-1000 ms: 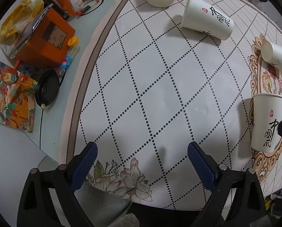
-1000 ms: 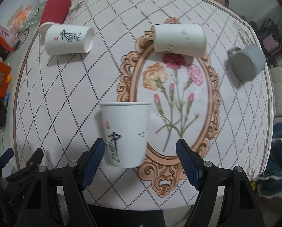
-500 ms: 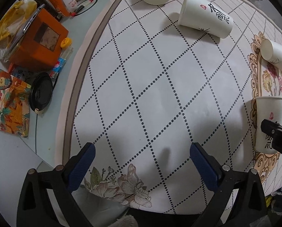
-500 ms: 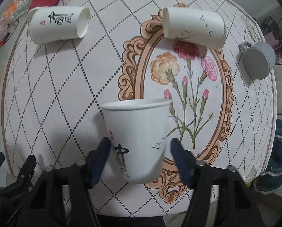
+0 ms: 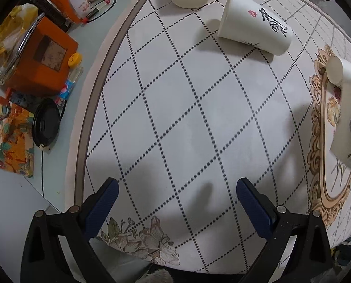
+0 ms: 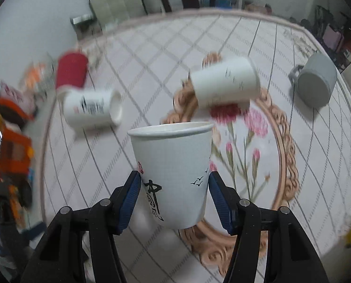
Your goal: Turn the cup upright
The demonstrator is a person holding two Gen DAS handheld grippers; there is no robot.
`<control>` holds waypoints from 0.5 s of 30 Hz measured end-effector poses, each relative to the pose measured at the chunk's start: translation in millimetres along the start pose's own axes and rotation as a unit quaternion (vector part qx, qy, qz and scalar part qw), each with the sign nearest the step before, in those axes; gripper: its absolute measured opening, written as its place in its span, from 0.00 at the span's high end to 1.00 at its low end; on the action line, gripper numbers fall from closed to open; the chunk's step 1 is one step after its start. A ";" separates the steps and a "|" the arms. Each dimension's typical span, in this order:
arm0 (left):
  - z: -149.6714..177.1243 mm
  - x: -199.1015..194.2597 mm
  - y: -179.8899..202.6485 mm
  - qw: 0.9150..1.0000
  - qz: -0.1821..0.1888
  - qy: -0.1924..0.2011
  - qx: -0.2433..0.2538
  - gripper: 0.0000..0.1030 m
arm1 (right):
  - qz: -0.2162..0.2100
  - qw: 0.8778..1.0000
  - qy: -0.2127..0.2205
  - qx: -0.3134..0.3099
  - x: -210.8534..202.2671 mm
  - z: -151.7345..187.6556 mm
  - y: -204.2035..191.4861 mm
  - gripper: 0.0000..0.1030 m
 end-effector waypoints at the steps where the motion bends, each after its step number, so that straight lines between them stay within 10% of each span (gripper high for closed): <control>1: -4.4 1.1 1.2 1.000 0.000 0.000 -0.001 0.01 | -0.003 1.000 0.016 0.004 1.1 -4.0 0.6 0.40; 15: -30.0 16.6 -2.1 1.000 -0.007 0.012 0.004 0.01 | 0.037 0.987 0.155 -0.029 20.8 20.2 -0.1 0.40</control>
Point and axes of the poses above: each gripper's, at about its wrist camera, not at the fingertips, and x roughly the way its jaws point, y to its right, z to its underside, the point moved 3 cm from there along x, roughly the way its jaws point, and after that the axes turned 2 degrees about x, right-handed, at the moved point
